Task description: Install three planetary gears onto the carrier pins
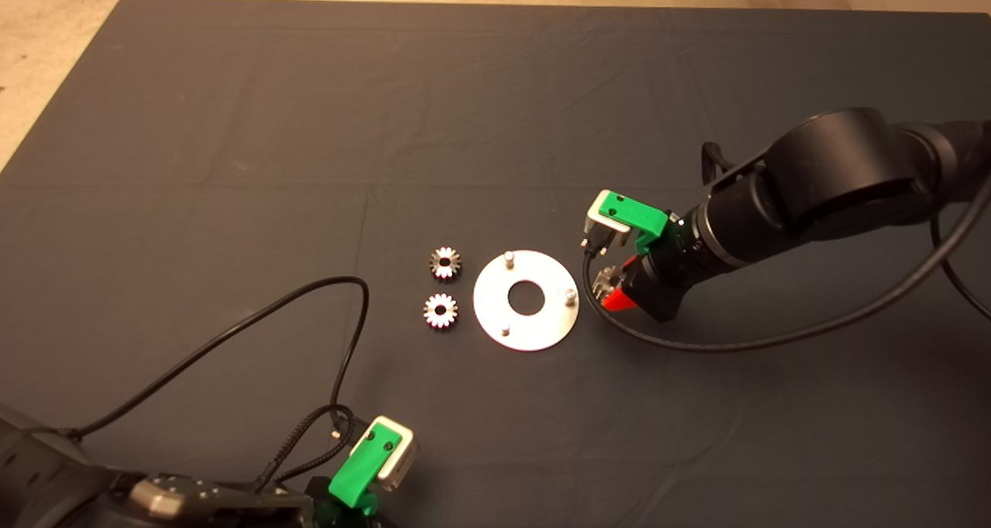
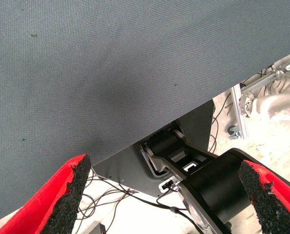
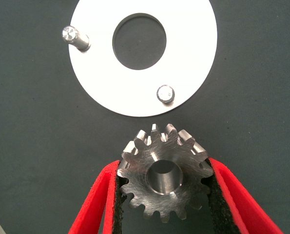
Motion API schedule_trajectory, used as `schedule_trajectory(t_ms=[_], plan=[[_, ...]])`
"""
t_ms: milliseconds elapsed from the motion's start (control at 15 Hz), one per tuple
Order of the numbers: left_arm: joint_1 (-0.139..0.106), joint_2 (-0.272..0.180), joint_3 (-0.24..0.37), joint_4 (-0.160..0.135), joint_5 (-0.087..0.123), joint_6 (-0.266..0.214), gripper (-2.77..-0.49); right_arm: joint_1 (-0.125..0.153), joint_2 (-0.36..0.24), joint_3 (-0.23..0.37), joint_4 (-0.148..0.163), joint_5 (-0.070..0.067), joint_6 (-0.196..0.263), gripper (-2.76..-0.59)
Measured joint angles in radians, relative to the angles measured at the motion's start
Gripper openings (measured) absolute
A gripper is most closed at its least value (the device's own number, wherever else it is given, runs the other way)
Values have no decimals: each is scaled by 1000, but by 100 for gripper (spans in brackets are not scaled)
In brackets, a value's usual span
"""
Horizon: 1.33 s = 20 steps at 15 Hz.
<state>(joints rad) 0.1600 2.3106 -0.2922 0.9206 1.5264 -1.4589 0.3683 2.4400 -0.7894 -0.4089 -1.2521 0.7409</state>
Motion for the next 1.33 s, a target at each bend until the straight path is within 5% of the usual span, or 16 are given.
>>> schedule_trajectory(t_ms=[67,267,333,1333], plan=[[0,0,0,0,0,0,-108,0,-3,1,0,10,0,-239],[0,11,0,0,0,0,-108,-2,-4,1,-7,77,0,-239],[0,10,0,0,0,0,-108,-4,1,0,-10,84,0,-239],[0,11,0,0,0,0,-108,-30,40,-55,-17,78,-23,-240]])
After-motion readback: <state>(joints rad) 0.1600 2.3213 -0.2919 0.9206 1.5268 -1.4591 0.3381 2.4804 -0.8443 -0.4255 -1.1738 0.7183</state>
